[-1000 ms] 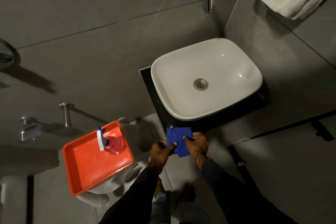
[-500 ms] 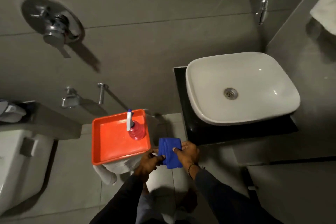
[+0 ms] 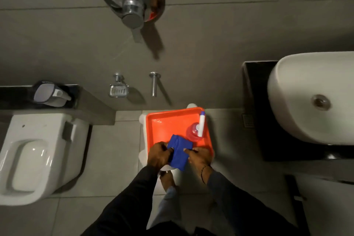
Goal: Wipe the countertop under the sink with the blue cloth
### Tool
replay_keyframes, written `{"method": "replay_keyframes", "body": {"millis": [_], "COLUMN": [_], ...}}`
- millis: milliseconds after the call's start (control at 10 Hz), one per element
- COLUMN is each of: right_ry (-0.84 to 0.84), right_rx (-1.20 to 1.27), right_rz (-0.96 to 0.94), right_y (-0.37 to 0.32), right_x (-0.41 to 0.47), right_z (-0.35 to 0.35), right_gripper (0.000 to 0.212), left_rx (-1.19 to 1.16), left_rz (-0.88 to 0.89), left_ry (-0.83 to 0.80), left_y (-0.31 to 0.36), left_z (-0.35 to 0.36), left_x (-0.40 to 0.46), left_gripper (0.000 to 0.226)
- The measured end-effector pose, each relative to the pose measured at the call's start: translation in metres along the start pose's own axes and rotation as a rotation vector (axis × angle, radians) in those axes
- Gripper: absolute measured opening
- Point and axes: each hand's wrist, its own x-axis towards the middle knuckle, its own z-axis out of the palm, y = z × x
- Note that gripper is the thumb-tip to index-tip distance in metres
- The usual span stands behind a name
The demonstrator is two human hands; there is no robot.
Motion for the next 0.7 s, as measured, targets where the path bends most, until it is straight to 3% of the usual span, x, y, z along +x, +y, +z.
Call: {"method": "replay_keyframes", "body": {"millis": [100, 200, 300, 400, 500, 700], "right_ry": [-0.004, -0.022, -0.085, -0.124, -0.085, 0.139], "right_rx": [0.137, 0.270, 0.344, 0.381, 0.402, 0.157], "right_rz": [0.101, 0.189, 0.323, 0.380, 0.351, 0.097], "right_y": [-0.009, -0.011, -0.003, -0.001, -0.001, 0.010], "right_x": [0.017, 0.028, 0.043, 0.046, 0.038, 0.016], "right_z": [0.050, 0.076, 0.100, 0.109, 0.104, 0.034], "right_gripper": [0.019, 0.006, 0.022, 0.020, 0.004, 0.017], "left_rx": [0.353, 0.559, 0.809, 0.907, 0.988, 1.054], "left_rz": [0.171, 0.265, 0.365, 0.391, 0.415, 0.443], "left_ry": [-0.036, -0.075, -0.111, -0.132, -0.157, -0.065], "left_y": [0.006, 0.013, 0.017, 0.012, 0.009, 0.042], "left_z": [-0.035, -0.039, -0.032, -0.032, -0.043, -0.065], "left_x": [0.059, 0.095, 0.123, 0.128, 0.121, 0.087], "left_gripper": [0.032, 0.034, 0.037, 0.039, 0.051, 0.057]}}
